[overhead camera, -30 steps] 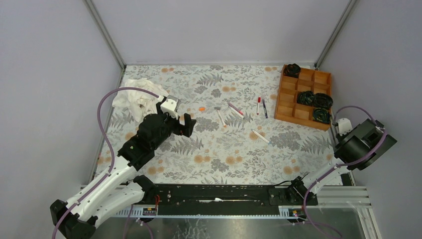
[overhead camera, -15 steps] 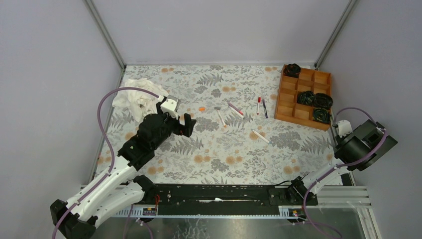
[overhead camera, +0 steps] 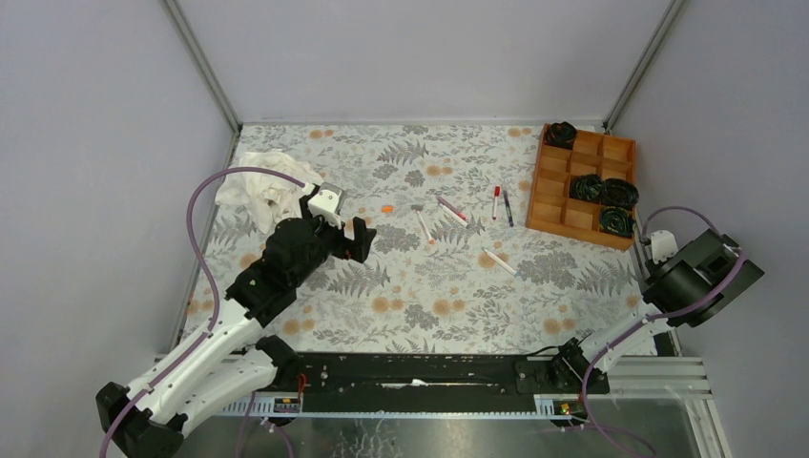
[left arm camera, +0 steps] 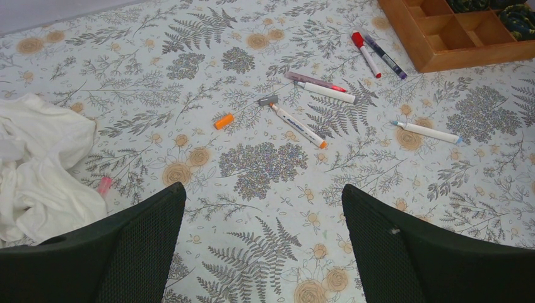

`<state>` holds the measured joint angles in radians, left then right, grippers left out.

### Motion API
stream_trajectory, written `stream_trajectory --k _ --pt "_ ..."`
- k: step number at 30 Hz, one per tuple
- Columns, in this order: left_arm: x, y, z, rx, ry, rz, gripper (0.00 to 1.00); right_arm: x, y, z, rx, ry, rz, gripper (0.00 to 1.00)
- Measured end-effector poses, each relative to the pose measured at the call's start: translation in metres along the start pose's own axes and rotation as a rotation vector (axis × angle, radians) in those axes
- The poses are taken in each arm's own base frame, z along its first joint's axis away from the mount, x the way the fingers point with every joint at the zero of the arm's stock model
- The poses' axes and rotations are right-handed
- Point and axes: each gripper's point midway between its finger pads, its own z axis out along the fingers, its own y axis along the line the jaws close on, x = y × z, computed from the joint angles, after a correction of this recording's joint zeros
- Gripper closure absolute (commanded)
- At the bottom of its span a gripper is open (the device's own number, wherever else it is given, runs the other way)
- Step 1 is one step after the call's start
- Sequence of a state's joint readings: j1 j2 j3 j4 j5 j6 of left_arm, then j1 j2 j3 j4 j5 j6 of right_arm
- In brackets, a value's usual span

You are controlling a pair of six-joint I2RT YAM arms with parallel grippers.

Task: Insert the pens into the pen caps
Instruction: Pick up the pen cap at the corner of the board.

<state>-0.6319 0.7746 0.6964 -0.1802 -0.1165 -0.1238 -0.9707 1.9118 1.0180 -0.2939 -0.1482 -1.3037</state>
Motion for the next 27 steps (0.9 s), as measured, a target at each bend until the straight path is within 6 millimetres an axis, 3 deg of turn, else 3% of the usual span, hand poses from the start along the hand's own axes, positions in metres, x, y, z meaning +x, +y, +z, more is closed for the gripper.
stream_trajectory --k 27 --pt "-0.0005 0.0000 -0.0003 0.000 -0.002 0.001 0.03 -0.0007 0.0085 0.0063 -0.045 -0.014 0.041 0.68"
